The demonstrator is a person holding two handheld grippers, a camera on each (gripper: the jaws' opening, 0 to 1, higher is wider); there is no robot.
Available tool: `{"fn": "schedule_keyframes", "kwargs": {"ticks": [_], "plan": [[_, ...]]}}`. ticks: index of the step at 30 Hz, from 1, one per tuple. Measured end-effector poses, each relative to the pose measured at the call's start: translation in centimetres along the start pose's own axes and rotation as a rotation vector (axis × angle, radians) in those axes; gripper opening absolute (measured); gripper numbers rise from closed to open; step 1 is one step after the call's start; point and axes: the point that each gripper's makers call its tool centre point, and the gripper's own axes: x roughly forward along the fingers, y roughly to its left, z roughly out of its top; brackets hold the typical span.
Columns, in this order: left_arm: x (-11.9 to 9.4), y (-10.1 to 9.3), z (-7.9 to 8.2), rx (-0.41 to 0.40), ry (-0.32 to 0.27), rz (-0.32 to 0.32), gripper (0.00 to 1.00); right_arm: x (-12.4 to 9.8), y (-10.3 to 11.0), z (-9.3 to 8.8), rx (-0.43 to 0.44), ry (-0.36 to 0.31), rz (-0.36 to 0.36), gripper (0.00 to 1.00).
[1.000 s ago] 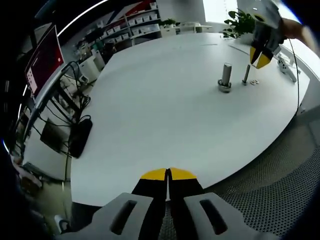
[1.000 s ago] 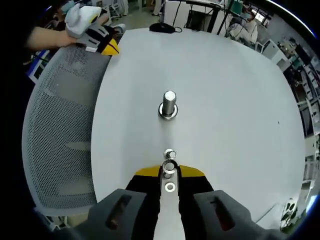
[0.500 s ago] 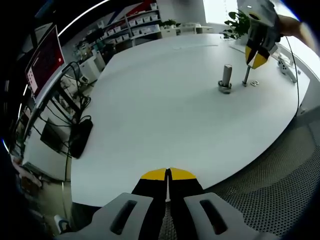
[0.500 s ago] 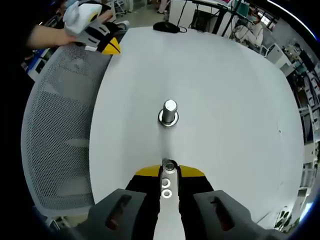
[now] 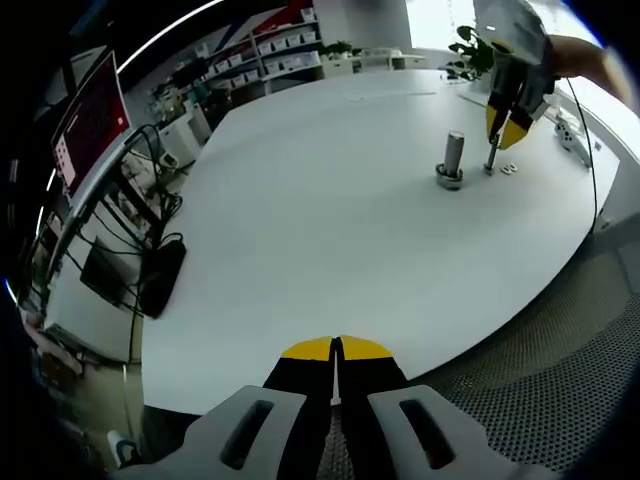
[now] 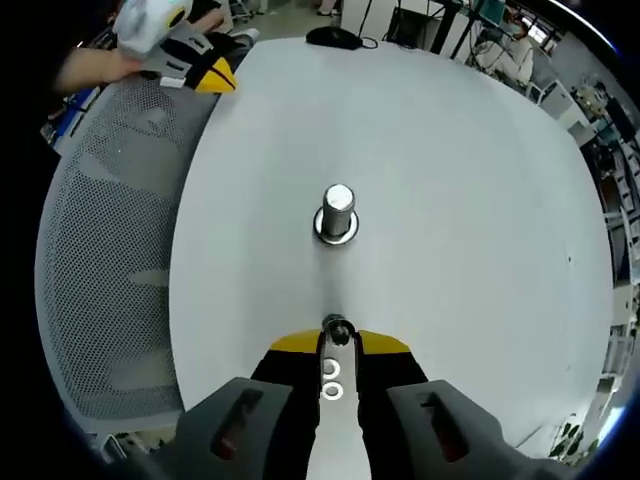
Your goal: Place the washer onto the threaded stud by aligning its center hole with the stud, sliding it down to the base, and recovering from edge contact or off-axis alignment until the washer reaches the visible bottom stop.
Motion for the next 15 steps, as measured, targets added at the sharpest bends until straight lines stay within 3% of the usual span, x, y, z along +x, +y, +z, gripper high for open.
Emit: {"fn": "schedule_keyframes", "kwargs": {"ticks": [15], "plan": [[0.0,-0.1,0.0,0.003,-0.005,-0.005,0.00,2.5,0.1,-1.5,0.035,0.035,0.007,0.13]]}}
